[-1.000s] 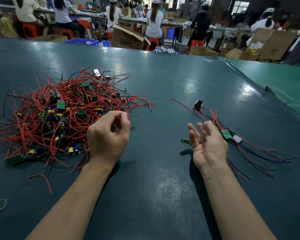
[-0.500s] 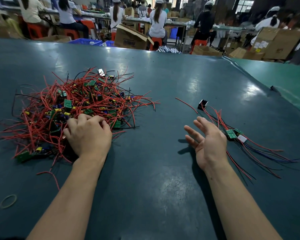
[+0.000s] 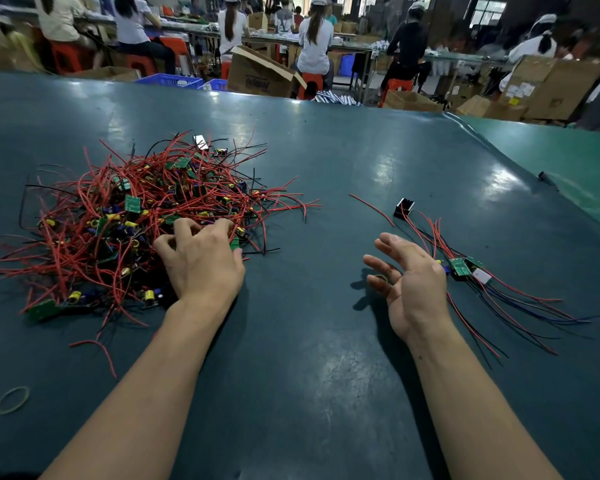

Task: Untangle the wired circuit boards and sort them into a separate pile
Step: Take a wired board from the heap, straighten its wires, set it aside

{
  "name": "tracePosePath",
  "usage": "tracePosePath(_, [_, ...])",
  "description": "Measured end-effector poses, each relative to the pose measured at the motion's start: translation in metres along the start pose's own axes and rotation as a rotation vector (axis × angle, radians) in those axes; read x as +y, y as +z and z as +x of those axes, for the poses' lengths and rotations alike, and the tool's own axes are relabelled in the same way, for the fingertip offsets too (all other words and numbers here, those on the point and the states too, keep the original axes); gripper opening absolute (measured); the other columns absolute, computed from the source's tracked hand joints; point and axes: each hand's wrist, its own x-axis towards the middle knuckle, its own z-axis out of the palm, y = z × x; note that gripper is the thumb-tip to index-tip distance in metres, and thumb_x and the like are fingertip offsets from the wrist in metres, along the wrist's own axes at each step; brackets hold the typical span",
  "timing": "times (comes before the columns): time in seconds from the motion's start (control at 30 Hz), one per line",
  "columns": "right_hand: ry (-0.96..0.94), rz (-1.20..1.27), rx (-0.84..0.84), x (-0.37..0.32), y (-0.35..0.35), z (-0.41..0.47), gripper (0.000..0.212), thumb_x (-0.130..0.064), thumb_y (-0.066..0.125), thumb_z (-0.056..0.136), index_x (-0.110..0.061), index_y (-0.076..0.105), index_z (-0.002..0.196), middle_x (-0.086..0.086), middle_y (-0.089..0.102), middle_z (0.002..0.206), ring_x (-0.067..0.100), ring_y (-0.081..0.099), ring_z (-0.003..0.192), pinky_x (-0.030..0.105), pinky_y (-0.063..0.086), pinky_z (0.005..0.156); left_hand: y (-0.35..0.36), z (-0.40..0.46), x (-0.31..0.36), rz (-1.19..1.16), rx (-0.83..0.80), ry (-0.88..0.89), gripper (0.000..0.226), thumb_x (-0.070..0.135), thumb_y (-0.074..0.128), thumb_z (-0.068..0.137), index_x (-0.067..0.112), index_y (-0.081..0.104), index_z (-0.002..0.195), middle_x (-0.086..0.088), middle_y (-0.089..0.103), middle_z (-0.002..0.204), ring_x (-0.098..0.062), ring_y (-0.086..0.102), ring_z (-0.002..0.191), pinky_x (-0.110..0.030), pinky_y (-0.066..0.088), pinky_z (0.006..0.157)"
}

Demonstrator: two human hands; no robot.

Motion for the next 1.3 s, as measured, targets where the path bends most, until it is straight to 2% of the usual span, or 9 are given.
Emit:
tracePosePath(0.2, [-0.005,0.0,-0.003,-0.002,0.001,-0.002,0.011,-0.017,0.058,0.095,-0.013,0.068,0.091,0.001,0.068,0.089,0.012,0.065,0.06,0.018,0.045,0.042,-0.004,-0.004,0.002,-0.12,0.218,0.033,0.028,0.035,0.065,0.088,0.02,0.065,0.113,-0.003,0.068,0.096,-0.029,0.043,0.103,-0.044,0.023,0.086])
tracePosePath(0.4, [0.002,-0.005,-0.008,-0.002,0.001,-0.001,0.011,-0.017,0.059,0.095,-0.014,0.068,0.09,0.0,0.07,0.087,0.013,0.064,0.06,0.019,0.044,0.042,0.0,-0.007,0.003,0.063,-0.035,0.02,0.032,0.049,0.058,0.09,0.031,0.064,0.115,0.001,0.065,0.109,-0.026,0.04,0.11,-0.045,0.026,0.09])
tracePosePath(0.53, [0.002,-0.002,-0.008,-0.002,0.001,0.0,0.012,-0.017,0.059,0.095,-0.014,0.069,0.089,0.001,0.07,0.086,0.012,0.063,0.058,0.019,0.044,0.041,-0.002,-0.006,0.002,0.03,-0.032,0.013,0.025,0.046,0.062,0.089,0.032,0.068,0.109,0.005,0.065,0.106,-0.024,0.042,0.108,-0.045,0.026,0.089])
tracePosePath(0.77, [0.002,-0.013,-0.008,-0.002,0.003,0.0,0.013,-0.016,0.059,0.094,-0.014,0.07,0.087,0.0,0.071,0.083,0.011,0.063,0.057,0.019,0.042,0.04,-0.003,-0.01,0.004,-0.101,0.123,0.038,0.01,0.031,0.069,0.087,0.026,0.077,0.082,0.004,0.062,0.097,-0.028,0.042,0.103,-0.046,0.025,0.086])
tracePosePath(0.93, [0.004,-0.01,-0.011,-0.001,0.002,0.0,0.013,-0.016,0.059,0.094,-0.013,0.07,0.088,0.001,0.071,0.083,0.012,0.063,0.057,0.019,0.042,0.04,0.001,-0.009,0.004,-0.034,0.017,0.012,0.024,0.046,0.062,0.088,0.031,0.073,0.104,0.008,0.065,0.108,-0.022,0.041,0.109,-0.045,0.025,0.091])
tracePosePath(1.07, [0.008,-0.006,-0.015,-0.001,0.002,0.0,0.013,-0.015,0.06,0.094,-0.013,0.07,0.087,0.001,0.071,0.083,0.012,0.062,0.056,0.019,0.042,0.04,-0.002,-0.009,0.001,0.012,-0.061,0.035,0.035,0.065,0.063,0.081,0.036,0.074,0.095,0.008,0.062,0.11,-0.023,0.038,0.111,-0.045,0.025,0.09])
tracePosePath(1.17, [0.014,-0.009,-0.019,-0.001,0.002,0.0,0.013,-0.016,0.06,0.094,-0.014,0.07,0.087,0.001,0.071,0.084,0.011,0.062,0.056,0.019,0.042,0.04,-0.008,-0.011,0.003,-0.134,0.159,0.095,0.029,0.05,0.075,0.077,0.025,0.078,0.091,-0.003,0.057,0.101,-0.028,0.036,0.104,-0.046,0.027,0.085])
tracePosePath(1.23, [0.014,-0.013,-0.017,-0.001,0.001,0.001,0.013,-0.016,0.06,0.094,-0.014,0.07,0.087,0.001,0.071,0.082,0.011,0.062,0.056,0.019,0.042,0.04,-0.014,-0.013,0.005,-0.314,0.464,0.282,0.029,0.044,0.076,0.08,0.02,0.077,0.096,-0.005,0.056,0.09,-0.026,0.04,0.092,-0.043,0.029,0.077])
tracePosePath(1.3, [0.027,-0.024,-0.044,-0.002,0.002,0.001,0.013,-0.016,0.059,0.094,-0.013,0.07,0.086,0.001,0.069,0.078,0.012,0.061,0.054,0.019,0.04,0.04,-0.023,-0.022,0.014,-0.446,0.661,0.53,0.029,0.044,0.074,0.085,0.022,0.07,0.103,0.002,0.055,0.086,-0.023,0.045,0.081,-0.04,0.03,0.074])
